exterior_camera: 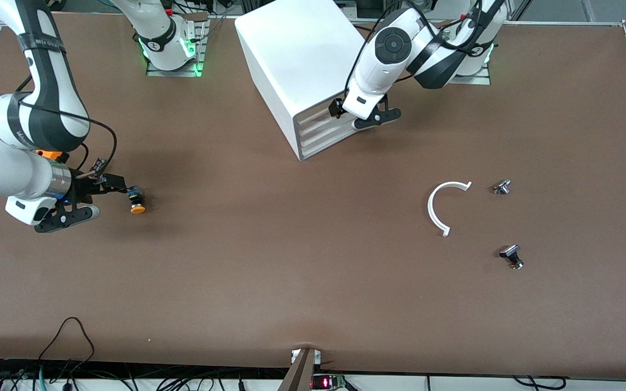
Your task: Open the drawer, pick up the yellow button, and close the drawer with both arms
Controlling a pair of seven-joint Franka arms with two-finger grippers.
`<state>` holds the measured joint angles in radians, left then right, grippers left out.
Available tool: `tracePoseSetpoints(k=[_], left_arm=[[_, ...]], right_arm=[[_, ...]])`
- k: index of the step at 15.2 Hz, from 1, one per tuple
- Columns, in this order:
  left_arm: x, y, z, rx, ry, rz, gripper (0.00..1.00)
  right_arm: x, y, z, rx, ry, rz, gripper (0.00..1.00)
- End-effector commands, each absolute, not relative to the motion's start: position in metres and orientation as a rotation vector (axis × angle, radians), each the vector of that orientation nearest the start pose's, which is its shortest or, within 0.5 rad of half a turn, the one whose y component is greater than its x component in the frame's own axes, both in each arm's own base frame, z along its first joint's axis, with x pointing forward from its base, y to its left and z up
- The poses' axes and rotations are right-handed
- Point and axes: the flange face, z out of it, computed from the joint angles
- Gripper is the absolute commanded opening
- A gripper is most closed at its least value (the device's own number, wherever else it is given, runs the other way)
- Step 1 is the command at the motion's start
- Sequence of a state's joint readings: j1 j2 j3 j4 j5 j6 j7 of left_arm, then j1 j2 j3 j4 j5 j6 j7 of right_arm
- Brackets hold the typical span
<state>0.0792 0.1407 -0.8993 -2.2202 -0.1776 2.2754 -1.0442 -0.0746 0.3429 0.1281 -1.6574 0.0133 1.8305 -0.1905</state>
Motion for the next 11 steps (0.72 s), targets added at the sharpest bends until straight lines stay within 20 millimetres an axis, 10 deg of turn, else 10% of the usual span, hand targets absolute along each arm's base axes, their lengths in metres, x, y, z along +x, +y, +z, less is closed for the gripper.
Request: tracePoseSetpoints(k=[1, 5, 11], left_arm=[[0.332, -0.409, 0.335, -3.201, -0.415, 0.372, 1.00], [0.357, -0.392, 0.343, -3.221, -0.383, 0.288, 1.00], [0.453, -0.303, 0.357, -3.262, -0.395, 0.087, 1.00]], right_arm=[[0.643, 0.061, 0.448, -3.067, -0.147, 0.268, 1.00], [0.641, 0.043, 0.511, -3.102, 0.014, 0.293, 1.00], [0.613, -0.022, 0.596, -3.142, 0.206, 0.387, 1.00]])
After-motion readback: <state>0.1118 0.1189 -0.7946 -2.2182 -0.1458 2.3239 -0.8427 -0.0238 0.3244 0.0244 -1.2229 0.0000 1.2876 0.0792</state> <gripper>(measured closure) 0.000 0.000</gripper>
